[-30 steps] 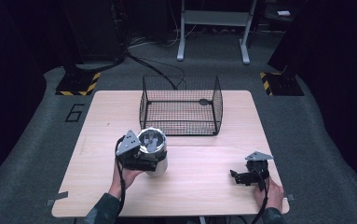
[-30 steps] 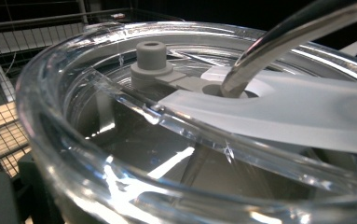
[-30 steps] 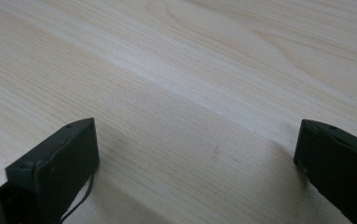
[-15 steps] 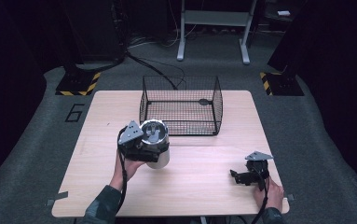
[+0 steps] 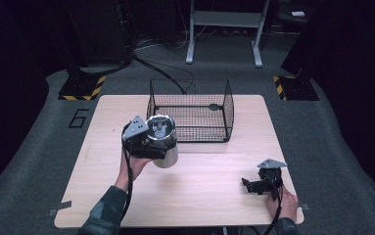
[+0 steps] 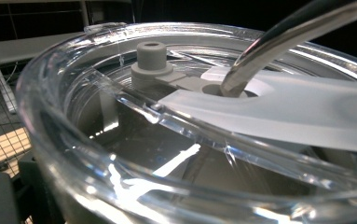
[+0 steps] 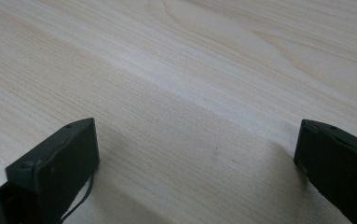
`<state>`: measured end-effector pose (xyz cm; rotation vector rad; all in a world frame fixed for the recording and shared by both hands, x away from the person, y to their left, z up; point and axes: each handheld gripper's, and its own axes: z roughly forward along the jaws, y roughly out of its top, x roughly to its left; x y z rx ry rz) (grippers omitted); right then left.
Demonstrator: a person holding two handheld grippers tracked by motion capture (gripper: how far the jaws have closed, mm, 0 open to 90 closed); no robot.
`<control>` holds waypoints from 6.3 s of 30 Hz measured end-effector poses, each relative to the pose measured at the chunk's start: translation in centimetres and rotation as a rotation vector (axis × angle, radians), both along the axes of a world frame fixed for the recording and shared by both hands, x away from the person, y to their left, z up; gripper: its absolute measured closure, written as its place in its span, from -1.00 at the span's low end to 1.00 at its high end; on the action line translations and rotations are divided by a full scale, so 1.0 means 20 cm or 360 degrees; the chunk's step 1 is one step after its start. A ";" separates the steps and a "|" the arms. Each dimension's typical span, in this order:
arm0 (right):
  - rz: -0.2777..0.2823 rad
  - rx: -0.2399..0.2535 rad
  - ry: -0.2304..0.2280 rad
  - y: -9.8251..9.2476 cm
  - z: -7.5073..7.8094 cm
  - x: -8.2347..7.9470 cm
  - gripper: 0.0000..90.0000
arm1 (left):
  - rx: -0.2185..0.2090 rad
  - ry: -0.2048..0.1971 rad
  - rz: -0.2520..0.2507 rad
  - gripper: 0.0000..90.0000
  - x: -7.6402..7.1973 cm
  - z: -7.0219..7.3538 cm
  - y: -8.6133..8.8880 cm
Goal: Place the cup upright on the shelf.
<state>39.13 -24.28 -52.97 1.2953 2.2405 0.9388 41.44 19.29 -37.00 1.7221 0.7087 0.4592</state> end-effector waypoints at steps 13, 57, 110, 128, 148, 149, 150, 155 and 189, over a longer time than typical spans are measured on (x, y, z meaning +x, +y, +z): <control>0.0000 0.0000 0.0000 0.00 0.00 0.00 -1.00 | 0.0015 -0.0021 0.0015 -0.93 0.08 0.11 -0.04; 0.0001 -0.0001 0.0000 0.00 0.00 0.00 -1.00 | 0.0078 -0.0064 0.0229 -0.93 0.55 0.29 -0.24; 0.0000 0.0006 -0.0006 0.00 0.00 0.00 -1.00 | 0.0174 0.0094 0.0493 -0.93 0.88 -0.06 -0.35; -0.0003 0.0007 -0.0005 0.00 0.00 0.00 -1.00 | 0.0186 0.0178 0.0561 -0.93 0.91 -0.15 -0.36; -0.0004 0.0008 -0.0001 0.00 0.00 0.00 -1.00 | 0.0203 0.0243 0.0613 -0.93 0.92 -0.22 -0.37; -0.0005 0.0008 -0.0001 0.00 0.00 0.00 -1.00 | 0.0203 0.0243 0.0613 -0.93 0.92 -0.22 -0.37; -0.0004 0.0008 -0.0001 0.00 0.00 0.00 -1.00 | 0.0204 0.0250 0.0614 -0.93 0.92 -0.22 -0.37; -0.0004 0.0008 -0.0001 0.00 0.00 0.00 -1.00 | 0.0211 0.0253 0.0610 -0.93 0.92 -0.23 -0.37; -0.0004 0.0009 0.0000 0.00 0.00 0.00 -1.00 | 0.0236 0.0320 0.0611 -0.93 0.91 -0.29 -0.39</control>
